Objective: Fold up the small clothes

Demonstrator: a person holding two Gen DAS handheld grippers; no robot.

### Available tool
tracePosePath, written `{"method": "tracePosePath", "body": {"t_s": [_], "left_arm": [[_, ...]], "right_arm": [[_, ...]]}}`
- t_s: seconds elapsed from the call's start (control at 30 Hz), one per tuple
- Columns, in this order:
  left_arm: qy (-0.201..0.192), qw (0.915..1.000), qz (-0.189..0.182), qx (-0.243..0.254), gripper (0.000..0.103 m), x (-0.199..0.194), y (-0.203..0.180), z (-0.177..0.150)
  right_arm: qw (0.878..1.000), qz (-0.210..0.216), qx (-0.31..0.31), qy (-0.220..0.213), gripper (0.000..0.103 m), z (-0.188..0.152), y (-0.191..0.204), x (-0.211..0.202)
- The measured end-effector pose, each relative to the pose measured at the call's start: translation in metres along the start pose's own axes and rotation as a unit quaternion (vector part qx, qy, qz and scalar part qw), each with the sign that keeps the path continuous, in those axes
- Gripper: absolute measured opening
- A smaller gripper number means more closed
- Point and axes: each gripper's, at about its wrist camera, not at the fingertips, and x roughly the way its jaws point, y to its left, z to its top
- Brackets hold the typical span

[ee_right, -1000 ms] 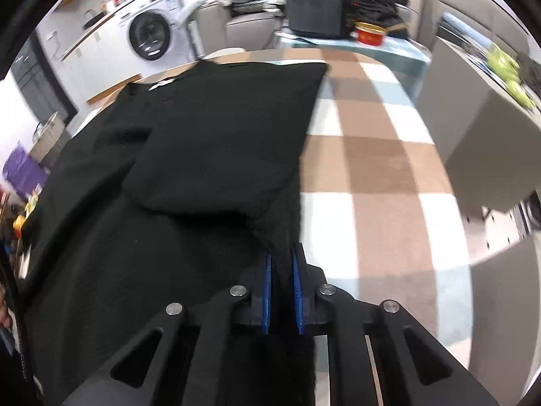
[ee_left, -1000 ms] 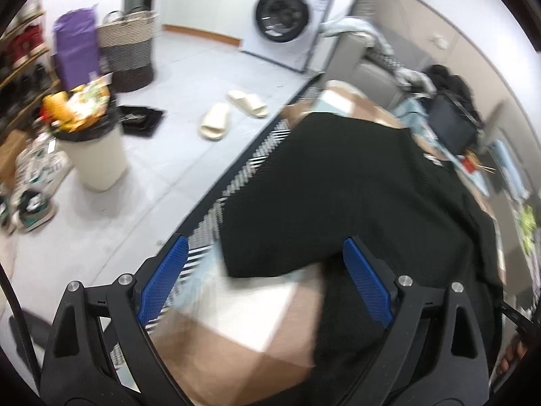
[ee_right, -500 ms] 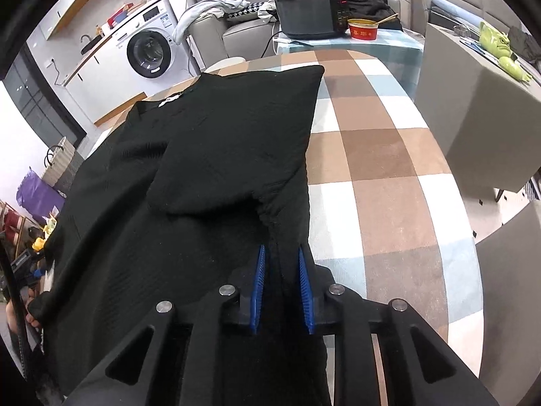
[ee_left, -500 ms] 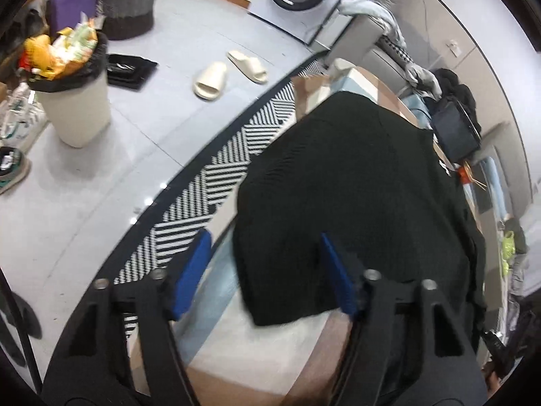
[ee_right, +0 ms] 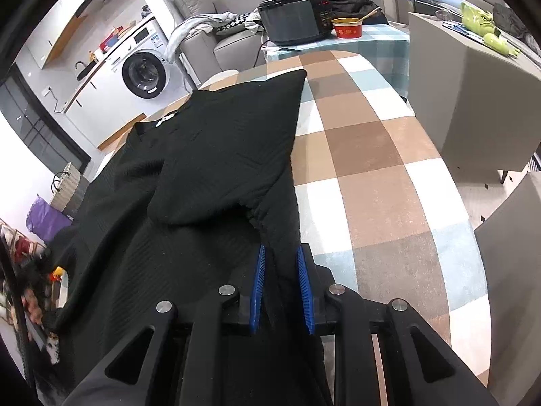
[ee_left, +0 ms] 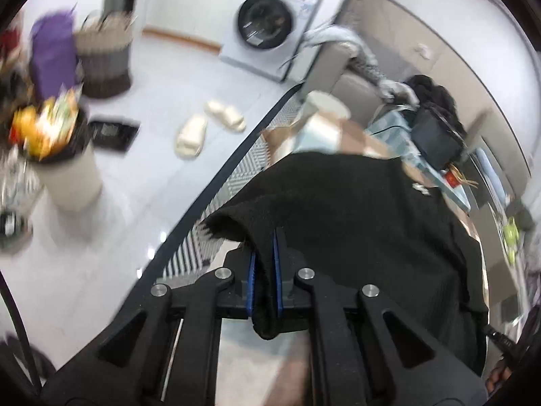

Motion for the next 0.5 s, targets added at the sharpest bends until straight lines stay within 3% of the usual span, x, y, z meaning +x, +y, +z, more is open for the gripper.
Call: {"method": "tracePosePath", "body": {"t_s": [0.13, 0.27, 0.3, 0.33, 0.4, 0.5], "left_arm": [[-0.032, 0.9963, -0.032, 0.073, 0.006, -0.009, -0.074, 0.025], [-0.006, 0.9817, -0.116, 0.151, 0.007, 0.0, -0.167, 0.016], [0.013, 0.9765, -0.134, 0.169, 0.019, 0.006, -0.188, 0.007], [0.033, 0.9723, -0.141, 0.183, 0.044, 0.012, -0.203, -0.002], [0.05, 0.9656, -0.138, 0.214, 0.072, 0.017, -0.219, -0.021], [0.043, 0.966, -0.123, 0.223, 0.073, 0.015, -0.21, -0.033]], "right_arm": [[1.0, 0.005, 0.005, -0.005, 0.02, -0.002, -0.001, -0.006], [1.0, 0.004, 0.005, -0.011, 0.02, -0.005, -0.002, -0.013], [1.0, 0.004, 0.005, -0.013, 0.02, -0.006, -0.001, -0.014], [1.0, 0.003, 0.006, -0.014, 0.021, -0.006, -0.002, -0.015], [1.0, 0.001, 0.011, -0.013, 0.022, -0.007, -0.005, -0.015], [1.0, -0.001, 0.015, -0.014, 0.023, -0.009, -0.007, -0.017]]}}
